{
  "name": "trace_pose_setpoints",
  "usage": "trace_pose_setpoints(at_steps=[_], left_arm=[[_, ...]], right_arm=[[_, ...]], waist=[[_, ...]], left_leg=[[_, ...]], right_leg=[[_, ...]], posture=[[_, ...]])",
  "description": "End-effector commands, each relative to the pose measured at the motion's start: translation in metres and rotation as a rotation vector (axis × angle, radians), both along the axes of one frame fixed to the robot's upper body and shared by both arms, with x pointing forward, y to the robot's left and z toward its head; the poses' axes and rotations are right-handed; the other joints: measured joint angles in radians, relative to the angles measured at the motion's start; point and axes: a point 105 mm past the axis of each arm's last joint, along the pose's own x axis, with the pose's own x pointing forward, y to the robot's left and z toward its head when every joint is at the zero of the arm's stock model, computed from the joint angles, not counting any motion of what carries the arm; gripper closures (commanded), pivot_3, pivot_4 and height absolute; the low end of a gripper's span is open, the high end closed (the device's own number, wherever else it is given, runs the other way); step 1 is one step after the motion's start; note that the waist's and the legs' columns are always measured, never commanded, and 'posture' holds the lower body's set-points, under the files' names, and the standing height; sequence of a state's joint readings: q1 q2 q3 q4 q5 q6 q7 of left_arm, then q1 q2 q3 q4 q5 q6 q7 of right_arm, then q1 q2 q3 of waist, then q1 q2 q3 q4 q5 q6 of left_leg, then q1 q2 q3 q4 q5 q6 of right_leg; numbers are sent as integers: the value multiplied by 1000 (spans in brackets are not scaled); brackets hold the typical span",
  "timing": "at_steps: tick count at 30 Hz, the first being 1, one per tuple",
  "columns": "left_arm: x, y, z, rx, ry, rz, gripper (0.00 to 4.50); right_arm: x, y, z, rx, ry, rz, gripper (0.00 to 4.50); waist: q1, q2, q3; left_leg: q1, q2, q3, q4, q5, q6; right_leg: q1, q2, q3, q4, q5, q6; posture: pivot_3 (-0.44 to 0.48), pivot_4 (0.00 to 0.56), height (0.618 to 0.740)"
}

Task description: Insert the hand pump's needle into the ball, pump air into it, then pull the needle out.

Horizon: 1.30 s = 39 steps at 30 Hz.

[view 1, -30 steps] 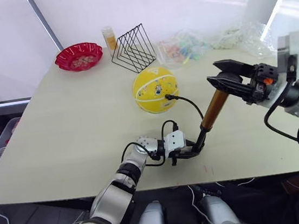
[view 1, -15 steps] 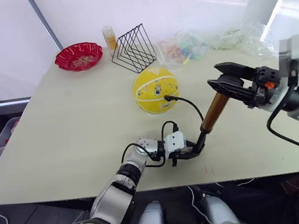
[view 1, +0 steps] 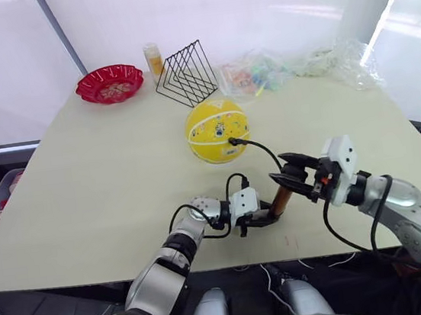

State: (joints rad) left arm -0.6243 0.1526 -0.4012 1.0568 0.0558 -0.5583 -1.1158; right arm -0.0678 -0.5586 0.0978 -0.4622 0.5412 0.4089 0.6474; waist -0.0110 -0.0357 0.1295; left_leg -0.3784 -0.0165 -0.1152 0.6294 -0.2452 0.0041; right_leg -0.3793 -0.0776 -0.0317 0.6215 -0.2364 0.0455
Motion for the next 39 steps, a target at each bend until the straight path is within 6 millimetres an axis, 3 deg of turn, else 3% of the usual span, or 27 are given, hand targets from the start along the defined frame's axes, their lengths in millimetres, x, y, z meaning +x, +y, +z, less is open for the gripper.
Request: trace_pose_setpoints(at_steps=[1,8,12,21,23,25,28,37,39], left_arm=[[-30,42,-58,250,189,17,3387],[-30,41,-58,250,191,17,3387],[-31,41,-59,251,194,16,3387],[-31,42,-59,252,196,12,3387],[-30,42,-58,252,195,11,3387],[-30,42,-58,249,193,11,3387],[-30,42,-58,240,190,17,3387],[-32,43,-59,218,192,41,3387],[-33,43,-59,208,192,50,3387]], right_arm=[[-4,-1,-25,23,149,9,2491],[5,-15,51,135,-29,15,2491],[4,-25,95,165,-105,30,2491],[-4,-47,163,186,-240,22,2491],[-5,-49,170,190,-250,17,2491],[-3,-48,156,165,-190,9,2491],[-1,-40,116,113,-63,6,2491],[-2,-10,37,101,98,14,2491],[-3,-4,20,66,117,17,2491]], waist=[[0,0,0],[2,4,6],[3,14,15],[7,13,23],[8,13,23],[10,11,24],[13,7,22],[-1,-1,8],[-2,2,6]], left_leg=[[0,0,0,0,0,0],[-1,-1,0,0,0,0],[-2,-3,1,2,0,0],[-4,-5,1,2,0,0],[-4,-6,2,2,0,1],[-5,-6,1,2,1,1],[-5,-6,1,2,2,4],[-1,1,0,0,0,-1],[-1,2,1,0,-1,-1]], right_leg=[[0,0,0,0,0,0],[-1,0,-2,0,0,0],[-1,-2,-3,0,1,2],[-1,-2,-6,0,1,2],[-2,-1,-5,0,2,3],[-2,0,-6,0,2,4],[-2,0,-6,0,2,5],[1,-3,-5,-1,0,2],[1,-5,-6,-1,0,2]], posture=[[0,150,737],[0,150,737],[0,150,737],[0,150,737],[0,150,737],[0,150,737],[0,150,737],[0,150,737],[0,150,737]])
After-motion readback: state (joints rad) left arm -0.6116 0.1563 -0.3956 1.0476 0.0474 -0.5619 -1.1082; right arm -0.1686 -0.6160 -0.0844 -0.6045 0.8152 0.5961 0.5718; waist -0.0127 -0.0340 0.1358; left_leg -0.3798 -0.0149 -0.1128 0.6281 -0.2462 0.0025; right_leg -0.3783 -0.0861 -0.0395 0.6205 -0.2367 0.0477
